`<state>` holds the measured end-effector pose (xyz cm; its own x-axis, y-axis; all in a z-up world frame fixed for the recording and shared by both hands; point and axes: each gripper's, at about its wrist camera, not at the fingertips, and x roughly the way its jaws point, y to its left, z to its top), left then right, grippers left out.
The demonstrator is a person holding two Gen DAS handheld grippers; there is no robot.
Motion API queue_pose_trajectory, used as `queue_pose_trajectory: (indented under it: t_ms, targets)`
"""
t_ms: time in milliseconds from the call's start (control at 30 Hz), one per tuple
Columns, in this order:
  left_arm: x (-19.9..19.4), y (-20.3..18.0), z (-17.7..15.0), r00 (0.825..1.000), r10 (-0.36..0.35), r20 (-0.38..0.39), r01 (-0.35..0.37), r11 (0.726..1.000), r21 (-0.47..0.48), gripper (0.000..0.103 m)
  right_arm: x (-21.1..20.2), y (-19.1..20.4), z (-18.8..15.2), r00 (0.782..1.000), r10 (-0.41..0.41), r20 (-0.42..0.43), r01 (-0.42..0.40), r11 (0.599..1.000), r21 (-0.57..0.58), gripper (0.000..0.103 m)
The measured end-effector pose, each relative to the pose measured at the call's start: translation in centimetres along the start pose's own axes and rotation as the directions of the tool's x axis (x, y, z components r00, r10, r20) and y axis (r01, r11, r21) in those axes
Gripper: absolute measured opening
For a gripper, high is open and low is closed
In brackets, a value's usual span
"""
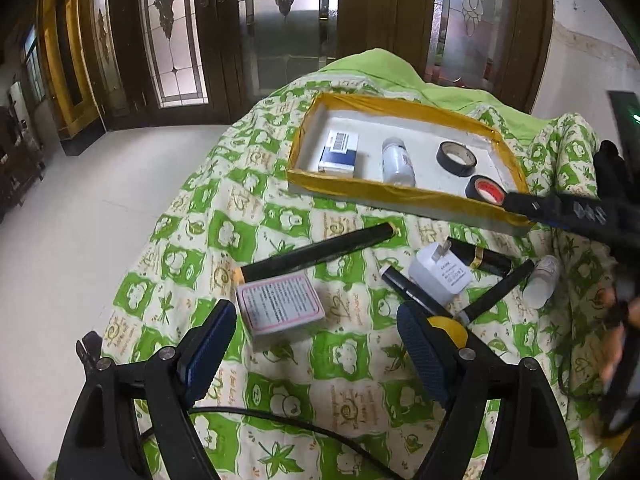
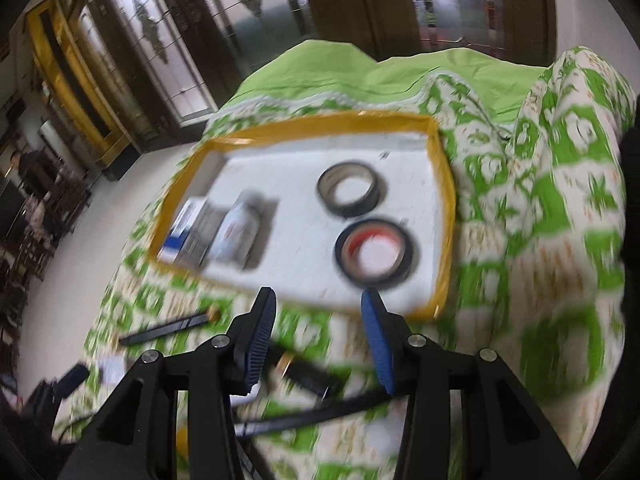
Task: Organize rigid objects
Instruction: 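Withdraw both tools from the tray back over the remaining objects, then grasp the yellow tape roll with left tool while right tool grasps the black marker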
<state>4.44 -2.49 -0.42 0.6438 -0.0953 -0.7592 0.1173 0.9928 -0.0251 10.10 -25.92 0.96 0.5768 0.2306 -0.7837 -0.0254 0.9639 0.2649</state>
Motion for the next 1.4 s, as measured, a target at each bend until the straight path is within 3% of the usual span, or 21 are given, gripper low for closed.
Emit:
queue_pose_trajectory:
  t_ms: [233, 467, 833, 1000, 1200, 1300, 1367, 1400]
  targets:
    - [0.3, 1.1, -0.6, 0.998, -0.036, -0.045, 0.033, 0.997, -0.067, 0.087, -2.1, 1.9, -4.0, 1.000, 0.009, -0.019, -0.011, 0.998, -0.067, 0.056]
    - [0.9, 1.5, -0.9, 0.994, -0.073, -0.085, 0.064, 0.993, -0.104, 0.089, -3.1, 0.9, -4.8, 1.000, -0.004, -0.005, 0.004, 1.000, -0.028, 0.065]
    - [0.1, 0.7, -0.9, 0.992, -0.110, -0.061, 0.105, 0.992, -0.076, 0.089, -3.3, 0.0, -4.5, 1.000, -0.009, 0.003, 0.009, 1.000, 0.012, 0.066]
    - [0.0, -1.5, -0.8, 0.988, -0.136, -0.069, 0.137, 0.991, 0.010, 0.089, -3.3, -0.3, -4.3, 1.000, -0.004, 0.000, 0.004, 1.000, 0.031, 0.066]
    - [-0.1, -5.9, -1.2, 0.982, -0.168, -0.090, 0.182, 0.965, 0.190, 0.088, -3.2, -0.4, -4.3, 1.000, 0.017, -0.015, -0.017, 0.999, 0.043, 0.066]
    - [1.1, -7.6, -1.4, 0.977, -0.161, -0.137, 0.192, 0.948, 0.255, 0.069, -2.9, -0.6, -4.3, 0.999, 0.028, -0.036, -0.025, 0.998, 0.058, 0.066]
    - [2.3, -8.2, -1.7, 0.973, -0.144, -0.182, 0.190, 0.944, 0.269, 0.046, -2.7, -0.8, -4.4, 0.998, 0.037, -0.049, -0.034, 0.997, 0.072, 0.066]
    - [2.7, -8.2, -1.7, 0.972, -0.140, -0.190, 0.189, 0.945, 0.268, 0.046, -2.7, -0.9, -4.4, 0.998, 0.042, -0.056, -0.038, 0.996, 0.077, 0.066]
